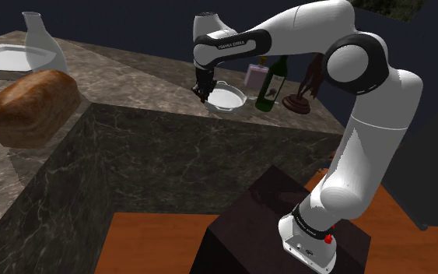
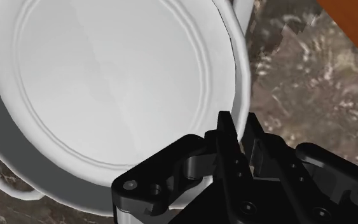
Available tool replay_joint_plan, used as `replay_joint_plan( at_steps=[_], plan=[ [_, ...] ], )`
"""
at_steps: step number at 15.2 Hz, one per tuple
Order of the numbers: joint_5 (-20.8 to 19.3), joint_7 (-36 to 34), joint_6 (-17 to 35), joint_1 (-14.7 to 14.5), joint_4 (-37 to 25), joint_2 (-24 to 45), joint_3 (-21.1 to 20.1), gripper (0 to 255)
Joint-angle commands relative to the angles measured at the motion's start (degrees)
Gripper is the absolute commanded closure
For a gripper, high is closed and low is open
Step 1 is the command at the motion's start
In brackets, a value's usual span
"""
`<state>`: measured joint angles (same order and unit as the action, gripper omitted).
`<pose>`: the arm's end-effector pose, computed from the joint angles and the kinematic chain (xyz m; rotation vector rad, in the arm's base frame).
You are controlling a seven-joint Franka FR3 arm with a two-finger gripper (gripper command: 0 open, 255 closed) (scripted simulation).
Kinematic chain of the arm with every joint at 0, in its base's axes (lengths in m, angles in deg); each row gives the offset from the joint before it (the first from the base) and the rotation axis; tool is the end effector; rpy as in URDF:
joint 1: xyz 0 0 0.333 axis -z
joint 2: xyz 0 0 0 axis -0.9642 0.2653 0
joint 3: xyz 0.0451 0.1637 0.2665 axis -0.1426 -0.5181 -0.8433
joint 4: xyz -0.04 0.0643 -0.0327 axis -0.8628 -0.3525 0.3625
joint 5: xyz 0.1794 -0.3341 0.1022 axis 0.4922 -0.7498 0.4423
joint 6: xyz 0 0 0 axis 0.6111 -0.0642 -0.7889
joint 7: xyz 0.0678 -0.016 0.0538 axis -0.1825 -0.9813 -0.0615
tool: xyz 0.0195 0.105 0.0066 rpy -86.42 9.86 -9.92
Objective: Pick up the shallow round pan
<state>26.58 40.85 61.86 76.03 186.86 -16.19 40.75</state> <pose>0.6322 -0.0108 0.4069 2.9696 -0.0489 -0.0532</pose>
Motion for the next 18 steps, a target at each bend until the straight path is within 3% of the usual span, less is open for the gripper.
replay_joint_plan(
  at_steps=[1,6,18],
  plan=[
    [0.0,-0.01,0.02,0.0,0.04,0.02,0.0,255],
    [0.0,-0.04,-0.05,-0.03,-0.09,0.08,-0.02,255],
    [0.61,1.4,-8.41,-0.15,-6.49,-1.98,-0.16,255]
  ],
)
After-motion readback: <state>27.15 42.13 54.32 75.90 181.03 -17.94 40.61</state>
